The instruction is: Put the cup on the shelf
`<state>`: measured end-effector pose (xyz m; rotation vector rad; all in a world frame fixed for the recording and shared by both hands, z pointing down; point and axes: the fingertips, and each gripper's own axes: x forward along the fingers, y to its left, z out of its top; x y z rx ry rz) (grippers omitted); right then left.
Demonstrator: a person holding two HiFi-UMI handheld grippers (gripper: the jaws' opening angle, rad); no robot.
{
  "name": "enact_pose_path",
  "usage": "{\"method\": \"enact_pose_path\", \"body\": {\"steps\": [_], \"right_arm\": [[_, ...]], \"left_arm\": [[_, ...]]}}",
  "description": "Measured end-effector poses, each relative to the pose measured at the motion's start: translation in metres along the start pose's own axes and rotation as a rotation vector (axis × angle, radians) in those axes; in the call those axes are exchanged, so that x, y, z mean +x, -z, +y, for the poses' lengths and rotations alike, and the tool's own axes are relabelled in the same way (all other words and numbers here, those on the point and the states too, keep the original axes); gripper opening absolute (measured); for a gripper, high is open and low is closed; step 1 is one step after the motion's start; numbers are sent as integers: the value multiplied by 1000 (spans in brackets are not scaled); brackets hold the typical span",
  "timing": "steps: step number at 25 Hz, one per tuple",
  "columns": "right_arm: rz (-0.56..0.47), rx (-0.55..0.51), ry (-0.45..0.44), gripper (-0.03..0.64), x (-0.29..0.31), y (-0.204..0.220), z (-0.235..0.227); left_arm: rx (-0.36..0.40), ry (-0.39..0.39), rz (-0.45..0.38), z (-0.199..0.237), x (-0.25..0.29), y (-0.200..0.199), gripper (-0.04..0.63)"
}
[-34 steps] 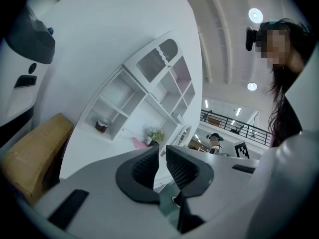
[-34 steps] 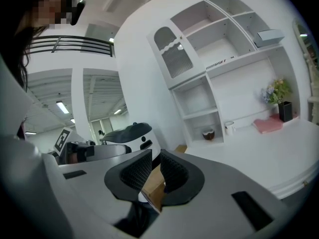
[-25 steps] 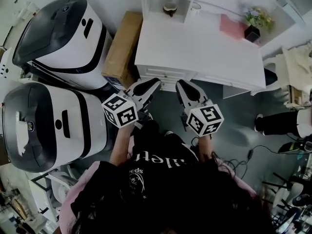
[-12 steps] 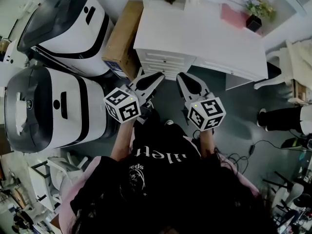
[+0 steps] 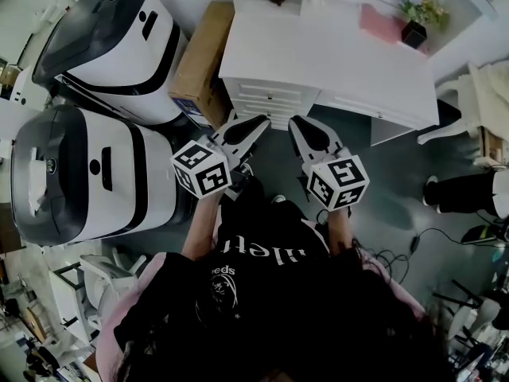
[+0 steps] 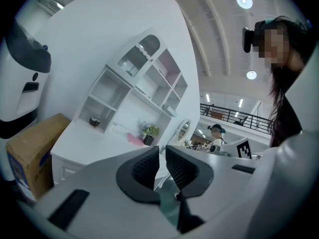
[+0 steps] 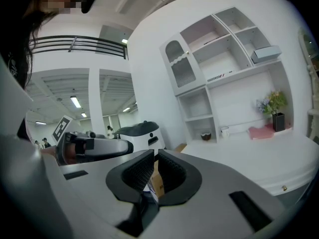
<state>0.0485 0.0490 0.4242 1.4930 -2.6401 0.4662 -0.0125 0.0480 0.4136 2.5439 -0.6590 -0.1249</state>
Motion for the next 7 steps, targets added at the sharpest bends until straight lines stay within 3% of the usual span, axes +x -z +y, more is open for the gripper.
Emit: {"method": "enact_pose_path", "body": {"steps": [7], "right_arm": [[3, -2, -6, 60, 2, -2, -2]], "left_arm": [[7, -1, 12, -1, 6, -1, 51]]}}
